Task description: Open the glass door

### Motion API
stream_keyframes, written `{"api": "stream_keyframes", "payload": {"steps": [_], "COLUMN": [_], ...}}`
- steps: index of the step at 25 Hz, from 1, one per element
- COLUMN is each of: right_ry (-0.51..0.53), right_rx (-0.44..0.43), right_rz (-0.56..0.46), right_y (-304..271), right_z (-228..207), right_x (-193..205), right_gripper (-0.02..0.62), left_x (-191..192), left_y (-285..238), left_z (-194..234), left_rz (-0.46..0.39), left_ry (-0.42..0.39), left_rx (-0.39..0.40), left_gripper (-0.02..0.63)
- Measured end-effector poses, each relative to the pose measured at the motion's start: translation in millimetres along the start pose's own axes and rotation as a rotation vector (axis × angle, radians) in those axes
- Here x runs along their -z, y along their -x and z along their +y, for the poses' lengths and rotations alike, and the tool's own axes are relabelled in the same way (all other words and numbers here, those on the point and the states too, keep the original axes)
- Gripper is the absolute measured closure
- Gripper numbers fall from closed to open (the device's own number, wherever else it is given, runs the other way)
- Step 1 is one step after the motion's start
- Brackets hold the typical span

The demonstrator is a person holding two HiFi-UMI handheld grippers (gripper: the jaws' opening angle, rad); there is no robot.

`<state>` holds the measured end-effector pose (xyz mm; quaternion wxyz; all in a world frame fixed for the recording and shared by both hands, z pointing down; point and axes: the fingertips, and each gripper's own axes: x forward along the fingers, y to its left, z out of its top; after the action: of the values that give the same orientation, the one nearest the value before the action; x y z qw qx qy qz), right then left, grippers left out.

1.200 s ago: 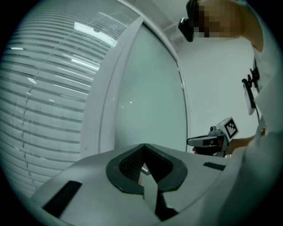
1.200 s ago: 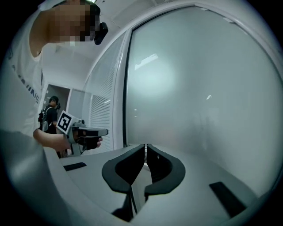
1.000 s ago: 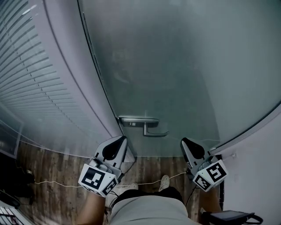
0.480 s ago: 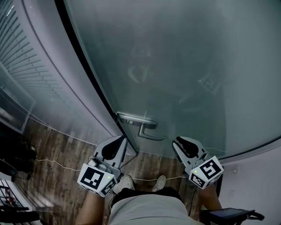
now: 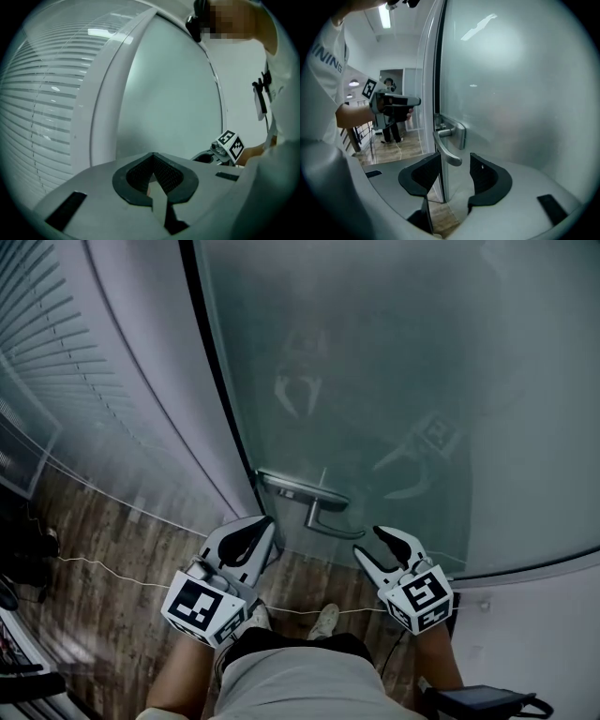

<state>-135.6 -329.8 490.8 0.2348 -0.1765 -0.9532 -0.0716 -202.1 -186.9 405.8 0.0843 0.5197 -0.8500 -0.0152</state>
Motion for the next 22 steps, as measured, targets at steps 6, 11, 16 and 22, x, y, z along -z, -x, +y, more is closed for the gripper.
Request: {"api": "stream_keyframes", "payload": {"steps": [6,11,16,22], "right_ry": [0.097,0.116,0.111,0.081], "right_rx": [0.044,0.040,0.020,0.052], "right_rz": [0.090,0.095,0.086,0.063], "right_y": [-15,-13,-18,-19], "right_z": [-2,5,3,3], "right_x": [5,2,4,5], "right_gripper": [0.417,0.465,0.466,0.465], "left_x": [10,6,10,9], "left_y": [-3,5,5,9], "left_z": [2,7,9,3], "left_rz": [0.015,0.012,0.016,0.007], "left_ry": [0.012,0.016,0.021,0.017], "left_rx": [0.003,-0.018,-0.029,-0.019], "left_gripper": [0.606,0.606,0.606,0.606]}}
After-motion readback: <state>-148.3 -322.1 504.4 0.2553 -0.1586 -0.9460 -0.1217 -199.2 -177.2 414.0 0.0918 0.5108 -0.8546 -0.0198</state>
